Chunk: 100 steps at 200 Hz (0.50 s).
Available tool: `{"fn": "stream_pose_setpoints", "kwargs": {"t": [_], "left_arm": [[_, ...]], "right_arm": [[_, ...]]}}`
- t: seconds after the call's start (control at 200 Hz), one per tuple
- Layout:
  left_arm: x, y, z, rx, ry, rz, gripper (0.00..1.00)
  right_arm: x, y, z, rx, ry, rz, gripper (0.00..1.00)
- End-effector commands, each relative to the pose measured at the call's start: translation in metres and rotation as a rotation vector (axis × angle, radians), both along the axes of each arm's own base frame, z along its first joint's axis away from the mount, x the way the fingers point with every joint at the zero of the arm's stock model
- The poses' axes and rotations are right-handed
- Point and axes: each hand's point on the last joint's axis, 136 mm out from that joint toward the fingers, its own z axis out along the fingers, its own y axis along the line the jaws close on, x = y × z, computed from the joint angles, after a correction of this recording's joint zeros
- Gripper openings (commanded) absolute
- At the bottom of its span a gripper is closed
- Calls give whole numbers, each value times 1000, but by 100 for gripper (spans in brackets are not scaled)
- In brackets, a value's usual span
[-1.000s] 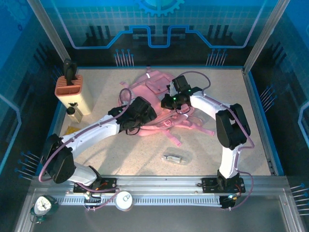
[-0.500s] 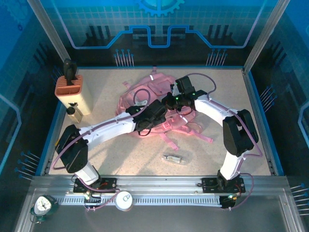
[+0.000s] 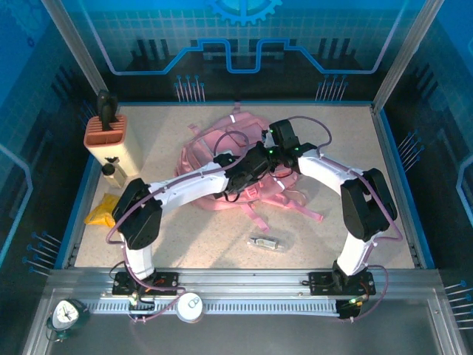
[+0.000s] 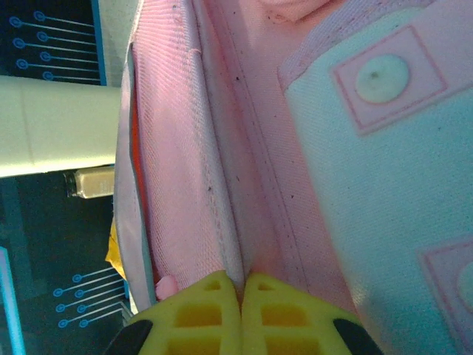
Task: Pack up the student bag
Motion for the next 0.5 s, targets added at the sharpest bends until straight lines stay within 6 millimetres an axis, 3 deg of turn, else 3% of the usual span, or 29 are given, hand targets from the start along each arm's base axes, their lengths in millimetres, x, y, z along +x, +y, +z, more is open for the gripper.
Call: {"fn": "stream_pose_setpoints", "kwargs": {"t": [0.0, 0.21, 0.495], "left_arm": [[-1, 28, 9, 113, -16, 92, 95], [-11, 42, 8, 140, -6, 104, 76], [-18, 37, 9, 71, 1, 62, 48]], "right_arm": [[0, 15, 52, 125, -114, 35, 0], [2, 12, 55, 110, -140, 29, 0], [2, 11, 60, 93, -163, 35, 0]]}}
